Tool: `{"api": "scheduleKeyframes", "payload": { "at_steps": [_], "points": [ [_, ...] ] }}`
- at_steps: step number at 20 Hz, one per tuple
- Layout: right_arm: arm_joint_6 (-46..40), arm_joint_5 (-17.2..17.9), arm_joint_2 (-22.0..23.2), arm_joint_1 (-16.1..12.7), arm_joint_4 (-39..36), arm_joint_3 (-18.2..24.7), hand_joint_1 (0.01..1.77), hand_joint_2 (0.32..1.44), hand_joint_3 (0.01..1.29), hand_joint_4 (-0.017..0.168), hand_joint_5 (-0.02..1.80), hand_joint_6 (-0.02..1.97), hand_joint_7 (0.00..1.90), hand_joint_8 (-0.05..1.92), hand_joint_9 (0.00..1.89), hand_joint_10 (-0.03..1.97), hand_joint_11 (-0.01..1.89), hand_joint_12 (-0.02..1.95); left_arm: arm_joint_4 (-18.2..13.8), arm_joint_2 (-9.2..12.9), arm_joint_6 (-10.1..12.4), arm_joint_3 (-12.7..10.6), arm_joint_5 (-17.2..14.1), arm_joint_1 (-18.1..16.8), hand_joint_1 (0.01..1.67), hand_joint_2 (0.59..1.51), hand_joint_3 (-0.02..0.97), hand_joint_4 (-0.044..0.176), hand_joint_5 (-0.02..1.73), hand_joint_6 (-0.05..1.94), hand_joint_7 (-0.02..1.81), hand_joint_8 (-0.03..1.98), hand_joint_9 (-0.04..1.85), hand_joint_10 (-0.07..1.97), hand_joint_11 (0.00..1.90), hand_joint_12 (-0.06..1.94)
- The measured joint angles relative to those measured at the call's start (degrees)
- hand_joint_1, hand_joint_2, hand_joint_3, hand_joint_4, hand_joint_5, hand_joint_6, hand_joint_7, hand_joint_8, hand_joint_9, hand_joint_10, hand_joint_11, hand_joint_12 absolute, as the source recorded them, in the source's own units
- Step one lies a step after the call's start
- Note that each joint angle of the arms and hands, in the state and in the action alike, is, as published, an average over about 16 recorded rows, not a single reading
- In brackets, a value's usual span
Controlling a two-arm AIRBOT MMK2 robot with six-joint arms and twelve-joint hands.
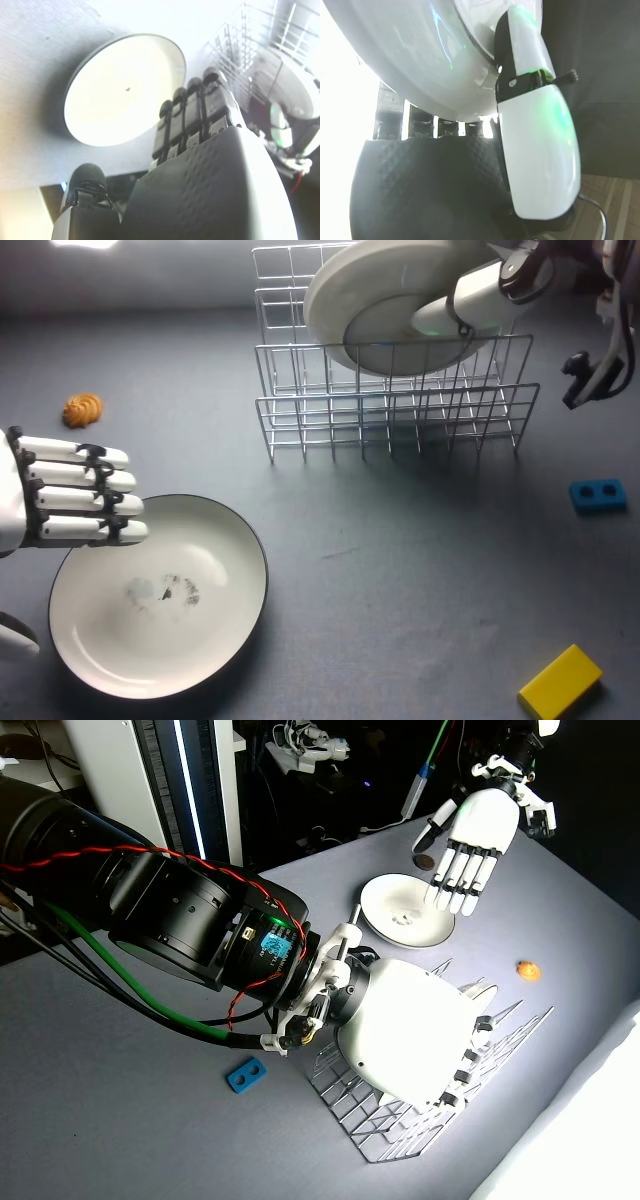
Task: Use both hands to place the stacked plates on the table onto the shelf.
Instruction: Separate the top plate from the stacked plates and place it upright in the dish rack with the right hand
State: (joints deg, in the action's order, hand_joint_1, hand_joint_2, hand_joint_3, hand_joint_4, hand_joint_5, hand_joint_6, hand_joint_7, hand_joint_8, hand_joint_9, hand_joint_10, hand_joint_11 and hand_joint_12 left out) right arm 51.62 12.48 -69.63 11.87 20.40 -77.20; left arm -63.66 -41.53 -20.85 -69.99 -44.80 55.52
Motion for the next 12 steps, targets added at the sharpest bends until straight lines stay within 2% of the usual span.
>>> {"api": "scheduleKeyframes", "payload": {
  "at_steps": [7,10,12],
  "points": [
    [-0.13,0.07,0.55,0.32,0.10,0.52,1.00,1.13,0.01,-0.008,0.69,0.33,0.81,0.28,0.69,0.79,0.30,1.55,4.09,-0.14,0.05,1.09,3.98,3.39,0.02,1.168,0.005,0.002,0.07,0.01,0.07,0.00,0.04,0.02,0.02,0.01],
    [0.01,-0.14,0.75,0.20,-0.16,0.70,0.98,1.12,0.01,-0.008,0.64,0.28,0.73,0.42,0.59,0.95,0.21,1.62,5.99,-0.36,0.04,1.74,5.09,4.77,0.02,1.168,0.005,0.002,0.06,0.02,0.07,0.00,0.03,0.02,0.02,0.01],
    [0.10,-0.31,0.85,0.10,-0.38,0.78,0.98,1.10,0.01,-0.007,0.58,0.41,0.64,0.59,0.51,1.09,0.16,1.66,7.35,-0.57,0.03,2.18,5.63,5.59,0.02,1.168,0.005,0.002,0.06,0.02,0.07,0.00,0.03,0.02,0.02,0.01]
  ]
}}
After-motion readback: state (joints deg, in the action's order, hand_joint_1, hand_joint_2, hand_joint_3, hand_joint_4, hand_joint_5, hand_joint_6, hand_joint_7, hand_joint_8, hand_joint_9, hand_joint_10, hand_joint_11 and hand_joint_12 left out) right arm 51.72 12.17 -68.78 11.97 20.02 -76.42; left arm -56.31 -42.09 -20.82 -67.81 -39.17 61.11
